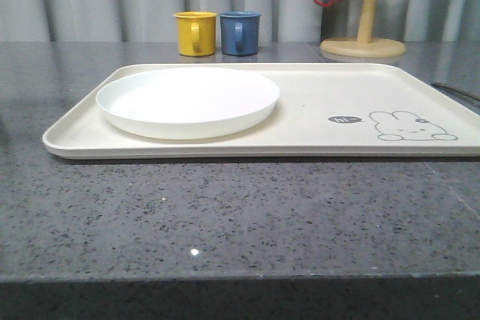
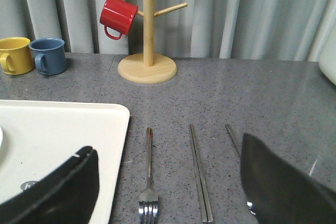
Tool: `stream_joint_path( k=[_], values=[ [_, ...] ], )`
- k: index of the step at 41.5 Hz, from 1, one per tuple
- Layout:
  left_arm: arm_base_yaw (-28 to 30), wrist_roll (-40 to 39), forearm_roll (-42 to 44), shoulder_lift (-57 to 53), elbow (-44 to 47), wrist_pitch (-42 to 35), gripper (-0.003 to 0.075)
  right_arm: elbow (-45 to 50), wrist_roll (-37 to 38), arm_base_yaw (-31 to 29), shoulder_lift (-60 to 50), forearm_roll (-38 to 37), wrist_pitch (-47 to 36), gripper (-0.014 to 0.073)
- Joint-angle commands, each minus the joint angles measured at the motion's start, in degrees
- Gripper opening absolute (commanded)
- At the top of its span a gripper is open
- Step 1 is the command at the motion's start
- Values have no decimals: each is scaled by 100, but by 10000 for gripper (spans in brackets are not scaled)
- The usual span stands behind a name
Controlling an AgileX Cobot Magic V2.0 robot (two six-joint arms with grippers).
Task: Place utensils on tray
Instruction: 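Lower the plate onto the tray, open and withdraw the left gripper, then reach the right gripper down and grasp the silver fork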
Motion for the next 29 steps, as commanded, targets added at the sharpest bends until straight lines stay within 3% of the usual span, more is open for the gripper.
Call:
stream_joint_path(
  k=[1, 16, 29],
  values=[
    [167, -76, -134, -621, 376, -962, -19, -204, -42, -36, 91, 8, -457, 582],
    [169, -12, -134, -2707, 2839, -3916, -19, -204, -42, -36, 91, 8, -457, 582],
    [169, -12, -134, -4711, 4382, -5630, -19, -204, -42, -36, 91, 8, -457, 582]
  ],
)
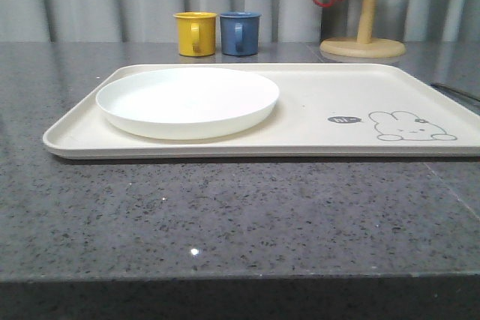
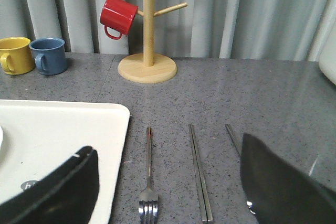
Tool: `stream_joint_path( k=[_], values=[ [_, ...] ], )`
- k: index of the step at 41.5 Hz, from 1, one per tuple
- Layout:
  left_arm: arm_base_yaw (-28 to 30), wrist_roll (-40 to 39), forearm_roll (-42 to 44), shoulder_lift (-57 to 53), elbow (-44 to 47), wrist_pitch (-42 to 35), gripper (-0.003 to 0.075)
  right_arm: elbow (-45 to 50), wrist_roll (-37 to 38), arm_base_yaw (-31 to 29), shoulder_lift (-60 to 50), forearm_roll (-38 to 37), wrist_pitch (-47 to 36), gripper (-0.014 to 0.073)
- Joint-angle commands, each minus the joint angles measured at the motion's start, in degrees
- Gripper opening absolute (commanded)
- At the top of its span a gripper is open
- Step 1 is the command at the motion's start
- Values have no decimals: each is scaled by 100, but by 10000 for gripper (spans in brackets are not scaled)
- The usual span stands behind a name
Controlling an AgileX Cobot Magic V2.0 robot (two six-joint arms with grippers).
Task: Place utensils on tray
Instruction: 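Reach the right gripper down and grasp the silver fork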
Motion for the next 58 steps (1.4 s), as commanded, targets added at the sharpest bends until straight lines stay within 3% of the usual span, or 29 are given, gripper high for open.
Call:
stream_joint_path(
  k=[1, 10, 58],
  values=[
    [3, -19, -70, -504, 105, -956, -19, -204, -42, -36, 91, -1, -461, 582],
    [3, -19, -70, -1083, 344, -805, -19, -204, -42, -36, 91, -1, -461, 582],
    [3, -19, -70, -1077, 353, -743, -19, -204, -42, -36, 91, -1, -506, 582]
  ],
)
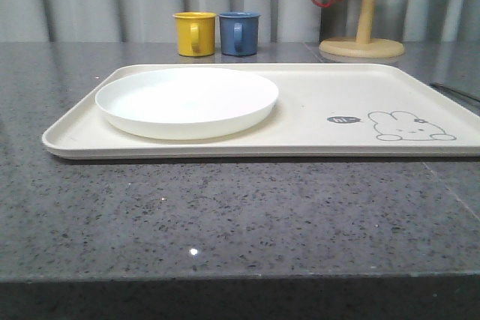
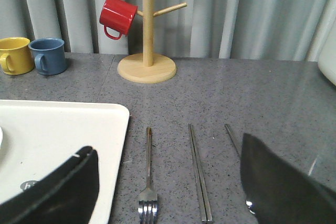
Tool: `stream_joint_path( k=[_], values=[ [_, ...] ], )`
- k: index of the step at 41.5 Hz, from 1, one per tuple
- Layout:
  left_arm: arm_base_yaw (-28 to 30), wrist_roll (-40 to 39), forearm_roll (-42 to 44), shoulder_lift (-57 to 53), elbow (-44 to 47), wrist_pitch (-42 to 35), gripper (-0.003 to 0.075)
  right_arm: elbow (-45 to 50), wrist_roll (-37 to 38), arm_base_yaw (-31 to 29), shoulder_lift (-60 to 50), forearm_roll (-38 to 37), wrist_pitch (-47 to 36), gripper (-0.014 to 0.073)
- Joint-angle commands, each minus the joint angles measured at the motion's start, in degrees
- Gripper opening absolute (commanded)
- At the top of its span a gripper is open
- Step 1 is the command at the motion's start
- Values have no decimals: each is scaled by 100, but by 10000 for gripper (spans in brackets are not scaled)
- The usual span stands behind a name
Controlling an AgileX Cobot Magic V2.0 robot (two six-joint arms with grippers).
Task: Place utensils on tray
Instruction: 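Reach the right gripper down and grasp the silver fork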
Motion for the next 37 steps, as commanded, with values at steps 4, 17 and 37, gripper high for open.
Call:
stream_joint_path(
  k=[4, 17, 37],
  values=[
    [3, -19, -48, 45, -150, -501, -19, -204, -42, -36, 141, -1, -504, 543],
    [3, -19, -48, 45, -150, -501, -19, -941, -42, -36, 1829, -1, 522, 386],
    [3, -19, -48, 45, -150, -501, -19, -3031, -96, -36, 5423, -1, 1957, 382]
  ],
)
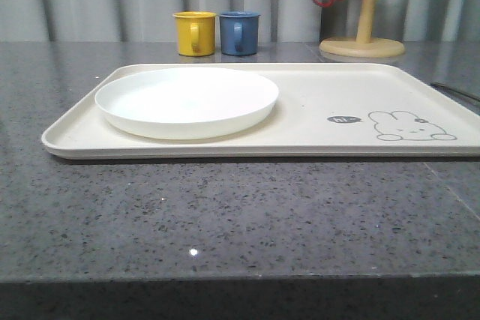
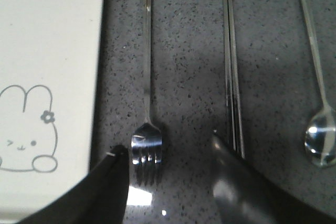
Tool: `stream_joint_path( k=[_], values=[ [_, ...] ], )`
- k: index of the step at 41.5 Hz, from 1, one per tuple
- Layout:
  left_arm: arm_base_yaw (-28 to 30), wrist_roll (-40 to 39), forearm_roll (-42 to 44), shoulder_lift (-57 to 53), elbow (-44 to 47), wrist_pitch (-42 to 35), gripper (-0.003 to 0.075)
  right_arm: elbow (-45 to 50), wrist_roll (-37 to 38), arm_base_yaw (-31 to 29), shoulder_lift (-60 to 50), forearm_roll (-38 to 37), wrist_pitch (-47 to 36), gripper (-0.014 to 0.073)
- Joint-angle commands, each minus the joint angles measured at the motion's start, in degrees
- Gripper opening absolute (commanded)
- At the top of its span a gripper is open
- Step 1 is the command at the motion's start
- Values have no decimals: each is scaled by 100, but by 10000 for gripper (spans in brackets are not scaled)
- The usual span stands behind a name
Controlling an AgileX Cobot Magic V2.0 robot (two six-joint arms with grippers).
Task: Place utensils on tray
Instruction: 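Reach the right gripper down and grasp the silver fork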
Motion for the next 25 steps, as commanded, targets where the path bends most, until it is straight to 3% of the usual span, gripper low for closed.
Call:
stream_joint_path(
  k=[1, 25],
  values=[
    [3, -19, -48, 45, -150, -508, -19, -472, -111, -30, 393, -1, -204, 382],
    [3, -19, -48, 45, -150, -519, -19, -1052, -129, 306, 1993, -13, -516, 382]
  ],
)
